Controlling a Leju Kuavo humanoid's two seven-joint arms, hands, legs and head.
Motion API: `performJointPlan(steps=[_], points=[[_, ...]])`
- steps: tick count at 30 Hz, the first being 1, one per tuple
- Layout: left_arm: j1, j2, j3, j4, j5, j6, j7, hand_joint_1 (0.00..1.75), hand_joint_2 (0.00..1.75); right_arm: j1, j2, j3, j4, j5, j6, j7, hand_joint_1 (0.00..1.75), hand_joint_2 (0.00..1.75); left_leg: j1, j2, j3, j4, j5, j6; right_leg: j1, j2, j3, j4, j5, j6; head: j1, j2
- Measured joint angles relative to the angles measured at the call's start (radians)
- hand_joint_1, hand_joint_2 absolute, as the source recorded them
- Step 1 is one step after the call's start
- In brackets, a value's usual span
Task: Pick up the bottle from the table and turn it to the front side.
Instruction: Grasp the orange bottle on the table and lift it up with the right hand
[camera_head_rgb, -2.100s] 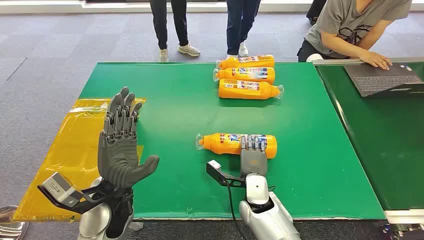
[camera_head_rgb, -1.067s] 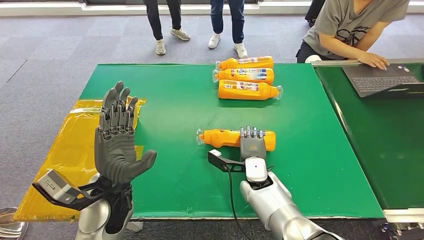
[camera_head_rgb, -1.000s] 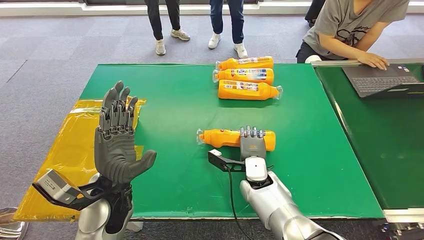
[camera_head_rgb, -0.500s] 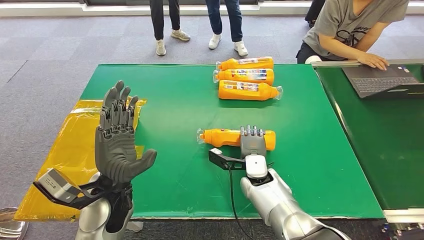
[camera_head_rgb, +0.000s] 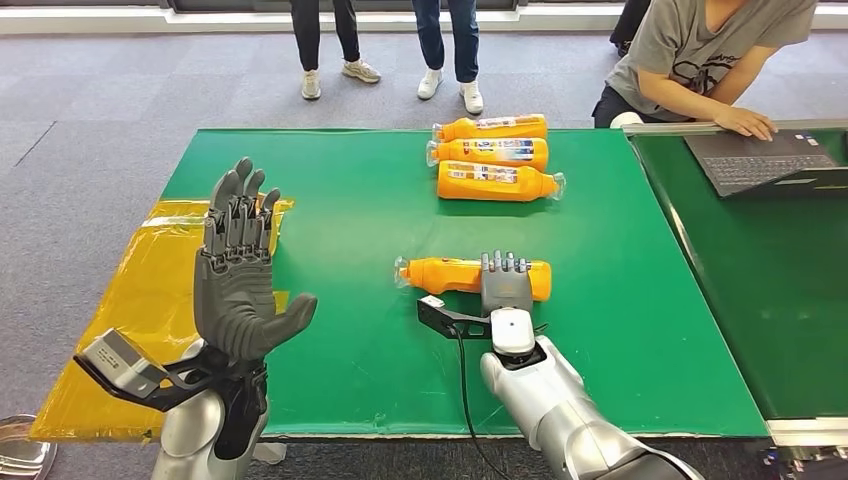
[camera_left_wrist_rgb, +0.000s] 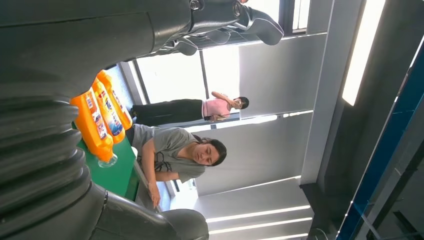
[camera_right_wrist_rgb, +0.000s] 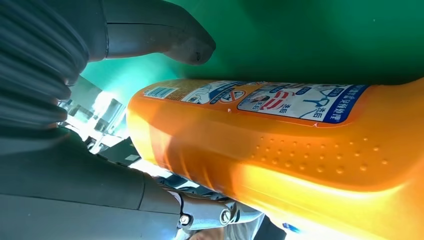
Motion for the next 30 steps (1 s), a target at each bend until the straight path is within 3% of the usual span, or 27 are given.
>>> performJointPlan(steps=[4,19,25,30], points=[[-0.004,0.000,0.001,0.007,0.001,0.000,-0.005,0.00,1.75,-0.009,0.003,-0.021,0.001,-0.050,0.021,-0.101,0.00,1.75,0.000,0.003,0.003,0.000,-0.002,0.000,0.000,0.003,0.001,0.000,0.000,0.000,0.000,0.000],[-0.012,0.000,0.001,0.018,0.001,0.000,-0.011,0.00,1.75,-0.010,0.010,-0.032,0.002,-0.062,0.026,-0.111,0.00,1.75,0.000,0.004,0.004,0.000,-0.002,0.000,0.000,0.003,0.002,0.000,0.000,0.000,0.000,0.000],[-0.034,-0.001,0.002,0.033,0.001,-0.001,-0.010,0.00,1.75,-0.017,0.011,-0.049,0.002,-0.117,0.114,-0.245,0.00,1.75,0.000,0.006,0.009,0.000,-0.004,0.000,0.000,0.006,0.005,0.000,-0.001,-0.001,0.000,0.000],[-0.044,-0.002,0.002,0.043,0.001,-0.003,-0.009,0.00,1.75,-0.018,0.014,-0.050,0.002,-0.119,0.119,-0.236,0.00,1.75,0.001,0.006,0.011,0.000,-0.004,0.000,0.001,0.006,0.008,0.000,-0.001,-0.001,0.000,0.000]])
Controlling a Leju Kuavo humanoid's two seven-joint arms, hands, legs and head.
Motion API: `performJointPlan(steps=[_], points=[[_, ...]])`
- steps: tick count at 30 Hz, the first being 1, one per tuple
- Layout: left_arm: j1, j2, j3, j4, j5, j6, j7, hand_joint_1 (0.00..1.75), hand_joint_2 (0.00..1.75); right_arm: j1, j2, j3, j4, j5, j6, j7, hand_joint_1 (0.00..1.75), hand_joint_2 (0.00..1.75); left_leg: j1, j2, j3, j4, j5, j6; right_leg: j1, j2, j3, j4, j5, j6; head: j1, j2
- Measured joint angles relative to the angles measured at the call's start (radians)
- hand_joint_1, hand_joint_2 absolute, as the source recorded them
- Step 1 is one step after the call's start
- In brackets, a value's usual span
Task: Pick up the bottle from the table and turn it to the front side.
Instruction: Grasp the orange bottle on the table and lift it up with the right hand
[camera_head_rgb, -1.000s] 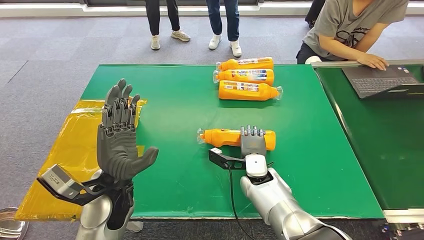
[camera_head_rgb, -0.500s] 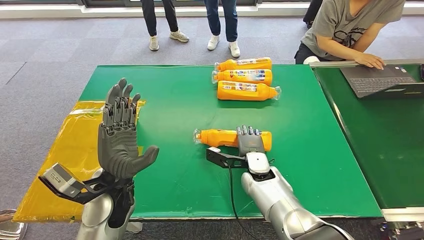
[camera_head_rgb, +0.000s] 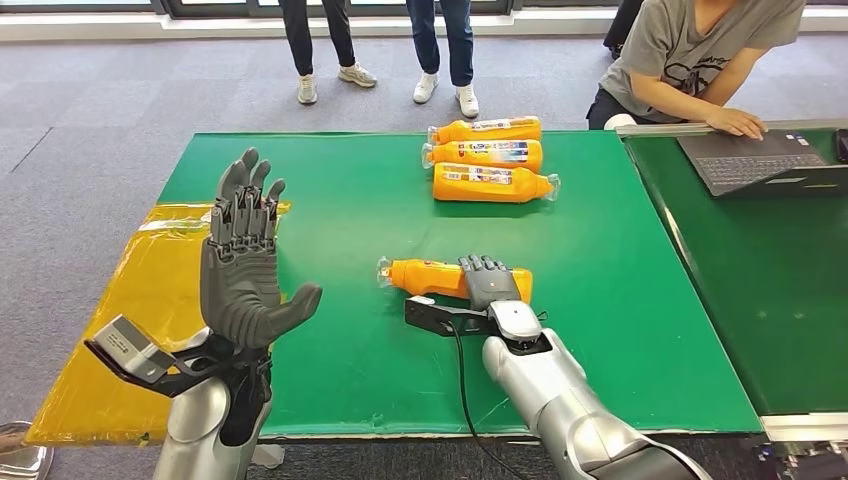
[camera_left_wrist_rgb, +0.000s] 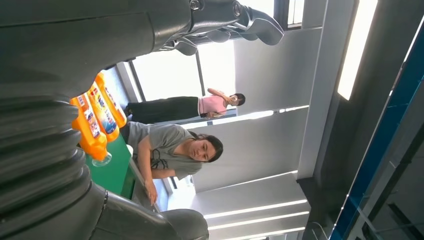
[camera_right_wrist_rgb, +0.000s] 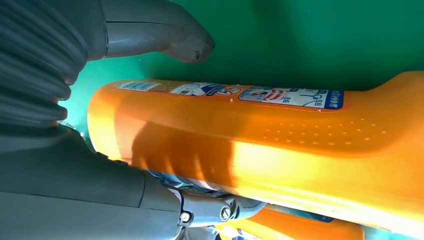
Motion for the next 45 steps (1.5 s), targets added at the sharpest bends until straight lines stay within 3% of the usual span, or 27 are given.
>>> performJointPlan(steps=[6,15,26,27,31,45], points=[[-0.001,-0.003,0.000,0.000,0.000,0.000,0.001,0.00,1.75,-0.001,0.001,0.000,0.000,-0.002,0.000,0.022,0.00,1.75,0.000,0.000,0.001,0.000,0.000,0.000,0.000,-0.001,0.001,0.000,0.000,0.000,0.000,0.000],[-0.002,-0.013,0.002,0.000,-0.001,0.003,0.017,0.00,1.75,0.004,0.004,0.003,0.016,0.041,0.021,0.218,0.00,1.75,-0.001,-0.005,-0.002,0.000,0.000,0.001,-0.001,-0.004,0.001,0.000,-0.001,0.001,0.000,0.000],[-0.002,-0.016,0.004,-0.001,-0.001,0.003,0.020,0.00,1.75,0.003,0.006,0.003,0.019,0.047,0.023,0.235,0.00,1.75,-0.001,-0.005,-0.002,0.000,0.000,0.002,-0.001,-0.005,0.001,0.000,-0.001,0.002,0.000,0.000],[-0.002,-0.016,0.004,-0.001,-0.001,0.004,0.020,0.00,1.75,0.003,0.006,0.003,0.019,0.047,0.023,0.236,0.05,1.75,-0.001,-0.005,-0.002,0.000,0.000,0.002,-0.001,-0.005,0.001,0.000,-0.001,0.002,0.000,0.000],[-0.002,-0.016,0.005,-0.001,-0.001,0.005,0.020,0.00,1.75,0.002,0.007,0.003,0.020,0.048,0.024,0.240,1.75,1.75,-0.001,-0.005,-0.002,0.000,0.000,0.002,-0.001,-0.005,0.001,0.000,-0.002,0.002,0.000,0.000],[-0.001,-0.016,0.019,0.000,-0.003,0.005,0.020,0.00,1.75,-0.007,0.007,0.003,0.023,0.050,0.023,0.243,1.75,1.75,-0.001,-0.005,-0.002,0.000,0.000,0.001,-0.001,-0.005,0.001,0.000,-0.002,0.002,0.000,0.000]])
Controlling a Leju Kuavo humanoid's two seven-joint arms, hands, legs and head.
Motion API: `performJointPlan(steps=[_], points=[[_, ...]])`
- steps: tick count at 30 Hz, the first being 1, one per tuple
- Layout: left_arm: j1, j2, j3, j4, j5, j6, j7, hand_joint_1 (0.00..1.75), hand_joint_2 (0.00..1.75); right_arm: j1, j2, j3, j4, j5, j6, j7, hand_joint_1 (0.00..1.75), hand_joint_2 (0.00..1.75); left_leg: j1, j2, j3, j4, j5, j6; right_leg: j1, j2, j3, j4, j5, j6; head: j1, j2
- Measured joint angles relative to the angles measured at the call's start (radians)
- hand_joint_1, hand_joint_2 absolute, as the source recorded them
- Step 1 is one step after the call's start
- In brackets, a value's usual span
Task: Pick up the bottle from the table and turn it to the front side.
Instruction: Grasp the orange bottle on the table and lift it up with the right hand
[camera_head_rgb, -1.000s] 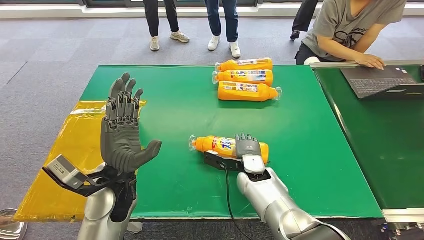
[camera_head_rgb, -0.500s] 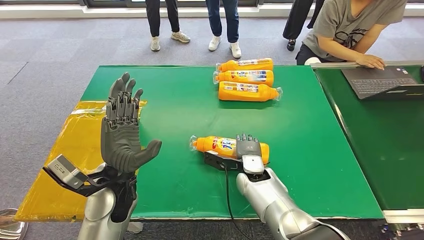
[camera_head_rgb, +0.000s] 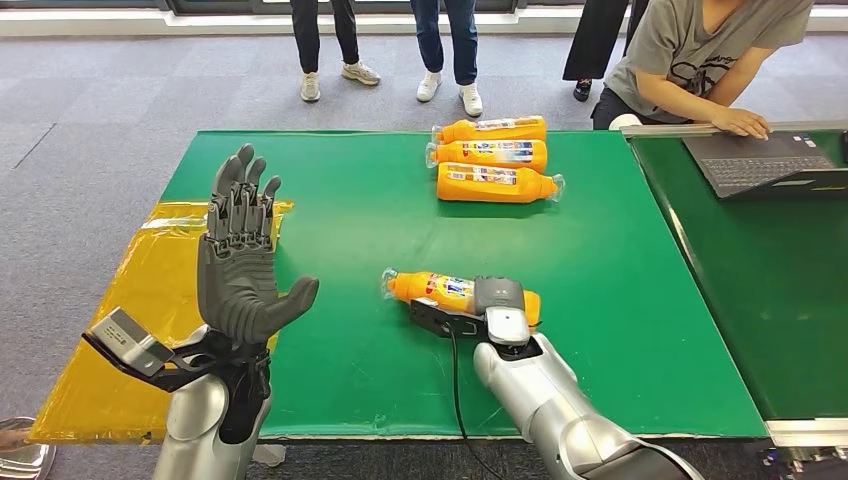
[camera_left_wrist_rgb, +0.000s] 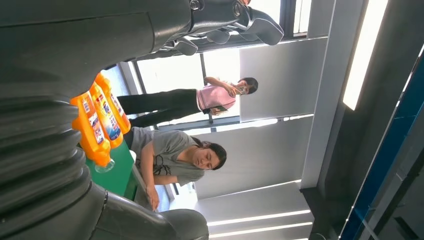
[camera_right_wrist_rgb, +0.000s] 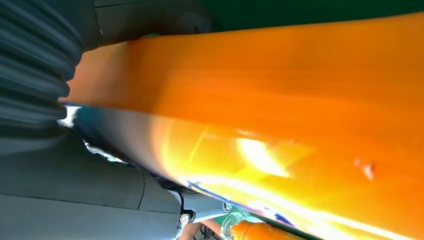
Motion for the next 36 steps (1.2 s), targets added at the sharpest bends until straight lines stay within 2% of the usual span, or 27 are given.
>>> performJointPlan(steps=[11,17,24,26,30,33,36], points=[[0.000,0.000,0.002,0.000,0.000,0.000,-0.004,0.00,1.75,0.002,0.000,0.000,0.002,0.008,-0.024,0.005,1.75,1.75,0.000,0.000,-0.001,0.000,0.000,0.000,0.000,0.000,-0.001,0.000,0.000,0.000,0.000,0.000],[0.003,0.000,0.006,0.000,-0.001,0.001,-0.013,0.00,1.75,0.011,0.002,0.000,0.002,0.013,-0.090,-0.012,1.75,1.75,0.000,0.000,-0.002,0.000,0.000,0.000,0.000,0.000,-0.001,0.000,0.000,0.000,0.000,0.000],[0.008,0.000,0.010,-0.001,-0.002,0.004,-0.017,0.00,1.75,0.014,0.003,0.000,0.002,0.014,-0.116,-0.025,1.75,1.75,0.000,0.000,-0.002,0.000,0.000,0.000,0.000,0.000,-0.002,0.000,0.000,0.000,0.000,0.000],[0.016,0.001,0.012,-0.006,-0.004,0.013,-0.023,0.00,1.75,0.021,0.004,0.000,0.000,0.006,-0.178,-0.053,1.75,1.75,0.000,0.000,-0.003,0.000,0.000,0.000,0.000,0.000,-0.002,0.000,0.000,0.000,0.000,0.000],[0.054,0.004,0.028,-0.035,-0.006,0.030,-0.038,0.00,1.75,0.067,0.014,-0.001,-0.080,-0.037,-0.364,-0.144,1.75,1.75,0.000,0.000,-0.009,0.000,0.002,-0.001,0.000,0.000,-0.009,0.000,0.002,-0.001,0.000,0.000],[0.081,0.006,0.038,-0.059,-0.011,0.033,-0.046,0.00,1.75,0.136,0.020,-0.001,-0.270,-0.124,-0.445,-0.225,1.75,1.75,0.000,-0.003,-0.011,0.000,0.003,-0.002,0.001,-0.001,-0.011,0.000,0.002,-0.001,0.000,0.000],[0.096,0.008,0.043,-0.070,-0.016,0.033,-0.050,0.00,1.75,0.226,0.020,-0.001,-0.494,-0.283,-0.519,-0.337,1.75,1.75,0.000,-0.005,-0.013,0.000,0.002,-0.002,0.001,-0.003,-0.013,0.000,0.000,-0.001,0.000,0.000]])
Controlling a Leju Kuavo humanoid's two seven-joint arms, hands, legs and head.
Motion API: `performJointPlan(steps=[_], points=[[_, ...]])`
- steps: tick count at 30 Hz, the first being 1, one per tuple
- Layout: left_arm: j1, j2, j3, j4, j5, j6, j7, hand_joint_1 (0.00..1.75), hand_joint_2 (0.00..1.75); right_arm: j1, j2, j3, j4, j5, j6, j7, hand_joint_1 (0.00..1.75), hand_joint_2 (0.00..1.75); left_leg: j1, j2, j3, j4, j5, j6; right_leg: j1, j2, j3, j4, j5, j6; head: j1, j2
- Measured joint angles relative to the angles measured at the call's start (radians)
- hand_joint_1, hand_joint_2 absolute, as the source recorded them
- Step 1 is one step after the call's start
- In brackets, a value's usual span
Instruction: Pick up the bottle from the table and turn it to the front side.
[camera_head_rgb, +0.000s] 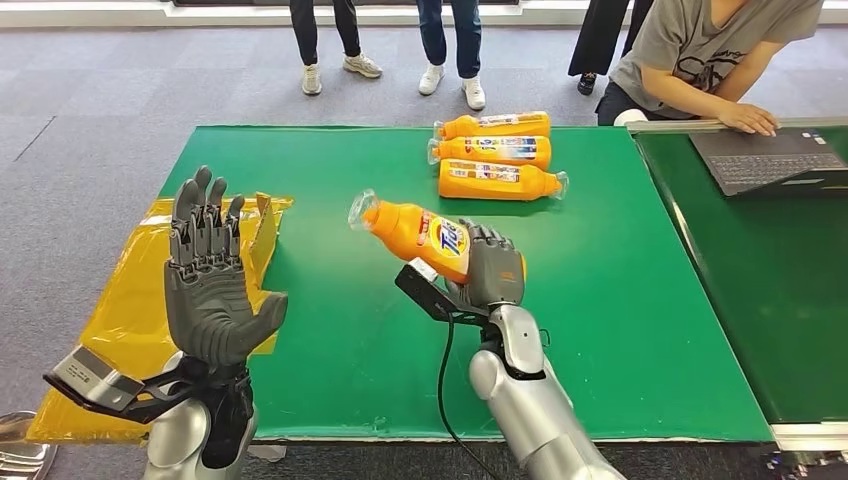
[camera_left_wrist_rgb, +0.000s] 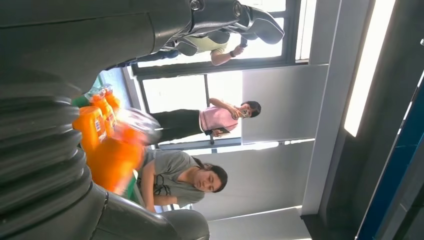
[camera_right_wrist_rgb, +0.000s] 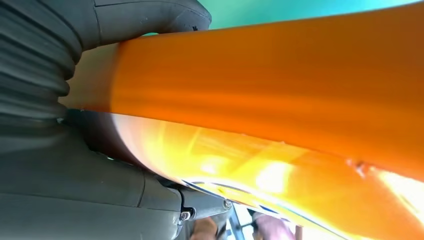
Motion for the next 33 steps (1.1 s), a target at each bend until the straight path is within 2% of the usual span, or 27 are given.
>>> performJointPlan(steps=[3,7,15,19,23,25,27,30,33], points=[[0.004,0.001,0.000,0.000,-0.004,0.000,-0.004,0.00,1.75,0.081,0.000,-0.001,-0.179,-0.151,-0.089,-0.112,1.75,1.75,0.000,0.000,-0.001,0.000,-0.002,0.001,0.000,0.000,-0.001,0.000,-0.001,0.001,0.000,0.000],[0.005,0.002,0.000,0.001,-0.005,0.001,-0.007,0.00,1.75,0.169,-0.002,-0.002,-0.355,-0.260,-0.140,-0.187,1.75,1.75,0.000,0.000,-0.002,0.000,-0.003,0.001,-0.001,0.001,-0.002,0.000,-0.002,0.001,0.000,0.000],[0.008,0.001,-0.016,0.003,-0.005,-0.001,-0.002,0.00,1.75,0.288,-0.005,-0.014,-0.546,-0.348,-0.178,-0.232,1.75,1.75,-0.001,0.001,-0.002,0.000,-0.003,0.001,-0.001,0.001,-0.003,0.000,-0.002,0.001,0.000,0.000],[0.008,0.001,-0.023,0.003,-0.005,-0.002,0.003,0.00,1.75,0.312,-0.008,-0.025,-0.596,-0.414,-0.187,-0.273,1.75,1.75,-0.001,0.001,-0.002,0.000,-0.003,0.001,-0.001,0.001,-0.003,0.000,-0.002,0.001,0.000,0.000],[0.008,0.001,-0.026,0.003,-0.005,-0.002,0.004,0.00,1.75,0.325,-0.011,-0.029,-0.621,-0.424,-0.186,-0.277,1.75,1.75,-0.001,0.001,-0.002,0.000,-0.003,0.001,-0.001,0.002,-0.003,0.000,-0.002,0.001,0.000,0.000],[0.008,0.001,-0.027,0.003,-0.005,-0.003,0.004,0.00,1.75,0.330,-0.011,-0.031,-0.629,-0.455,-0.178,-0.294,1.75,1.75,-0.001,0.001,-0.002,0.000,-0.003,0.001,-0.001,0.002,-0.003,0.000,-0.002,0.001,0.000,0.000],[0.007,0.001,-0.030,0.005,-0.005,-0.006,0.005,0.00,1.75,0.332,-0.011,-0.033,-0.634,-0.562,-0.144,-0.345,1.75,1.75,-0.001,0.001,-0.002,0.000,-0.003,0.001,-0.001,0.002,-0.003,0.000,-0.002,0.001,0.000,0.000],[0.001,0.000,-0.042,0.013,-0.005,-0.014,0.008,0.00,1.75,0.329,-0.011,-0.037,-0.627,-0.761,-0.046,-0.437,1.75,1.75,-0.001,0.001,-0.002,0.000,-0.003,0.001,-0.001,0.002,-0.003,0.000,-0.002,0.001,0.000,0.000],[-0.010,-0.003,-0.052,0.022,-0.005,-0.017,0.014,0.00,1.75,0.306,-0.008,-0.042,-0.569,-0.861,0.036,-0.481,1.75,1.75,-0.001,0.002,-0.002,0.000,-0.003,0.001,-0.001,0.002,-0.003,0.000,-0.002,0.001,0.000,0.000]])
